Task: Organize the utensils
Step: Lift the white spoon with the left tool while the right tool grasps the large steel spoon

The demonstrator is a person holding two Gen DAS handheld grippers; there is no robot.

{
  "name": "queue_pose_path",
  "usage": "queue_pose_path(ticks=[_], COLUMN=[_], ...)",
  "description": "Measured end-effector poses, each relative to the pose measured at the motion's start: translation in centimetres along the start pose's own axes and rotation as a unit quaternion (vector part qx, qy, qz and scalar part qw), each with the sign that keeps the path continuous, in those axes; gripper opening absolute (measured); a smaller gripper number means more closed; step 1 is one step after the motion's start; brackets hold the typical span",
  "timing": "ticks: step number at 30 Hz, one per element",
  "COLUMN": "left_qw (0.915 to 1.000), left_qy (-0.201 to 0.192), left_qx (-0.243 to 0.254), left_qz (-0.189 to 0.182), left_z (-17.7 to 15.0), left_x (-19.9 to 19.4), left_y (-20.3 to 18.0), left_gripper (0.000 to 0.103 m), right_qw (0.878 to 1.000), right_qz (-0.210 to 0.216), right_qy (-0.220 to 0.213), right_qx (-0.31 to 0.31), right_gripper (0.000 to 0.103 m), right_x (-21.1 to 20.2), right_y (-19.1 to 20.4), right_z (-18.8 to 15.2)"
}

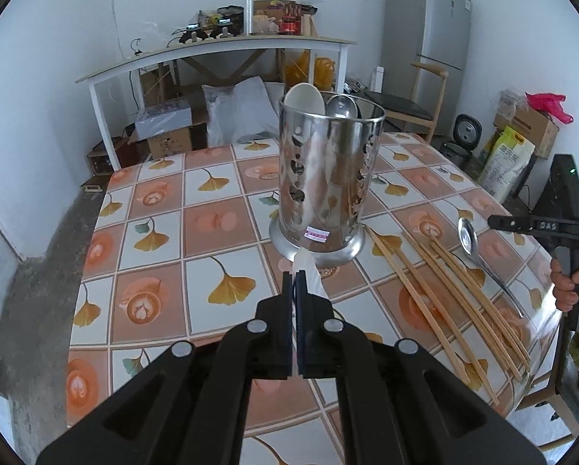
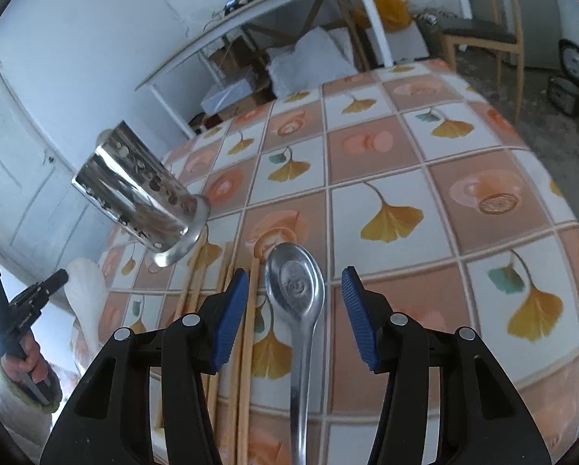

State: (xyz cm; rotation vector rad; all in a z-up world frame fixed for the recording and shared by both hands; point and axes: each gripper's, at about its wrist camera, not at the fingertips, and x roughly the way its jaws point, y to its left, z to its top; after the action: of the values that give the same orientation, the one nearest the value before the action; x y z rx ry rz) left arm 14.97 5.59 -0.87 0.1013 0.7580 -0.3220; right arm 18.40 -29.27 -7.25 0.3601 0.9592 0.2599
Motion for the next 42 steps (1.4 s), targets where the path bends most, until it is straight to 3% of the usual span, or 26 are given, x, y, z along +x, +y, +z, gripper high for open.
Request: queue_pose_path(ticks=[8,14,19,25,42], left_qw=[0.9999,0.9997,0.9996,0.9996,0.999], left_qy=[0.01,0.015,0.017,0.017,0.018], left_qx=[-0.01,-0.014,-0.013,-0.013,-0.027], left_qz=[0.009,0.014,0.015,0.016,0.031], left_z=[-0.2,0.0,0.0,0.1,0.8], left_x=[0.4,0.5,0.6,0.6,-0.3], left_y=[0.5,0.6,0.6,0.6,0.6], left_gripper=[0.001,0.001,0.001,0.001,0.001], right_qw=[0.999,0.999,0.998,0.998,0.994], right_qz=[0.004,0.013,0.011,0.013,-0.072], right_qy=[0.034,0.042,0.05,0.043,-0.028], right_qx=[-0.026,-0.028,-0.043,-0.055,-0.083], right_gripper=[0.043,0.029,0.011,0.002,0.001], right_x=[3.0,4.1,4.6,4.2,-1.8], right_y=[-0.6,-1.0,-0.7,-0.2,2.6], right_z=[0.5,0.9,0.9,0.8,1.1])
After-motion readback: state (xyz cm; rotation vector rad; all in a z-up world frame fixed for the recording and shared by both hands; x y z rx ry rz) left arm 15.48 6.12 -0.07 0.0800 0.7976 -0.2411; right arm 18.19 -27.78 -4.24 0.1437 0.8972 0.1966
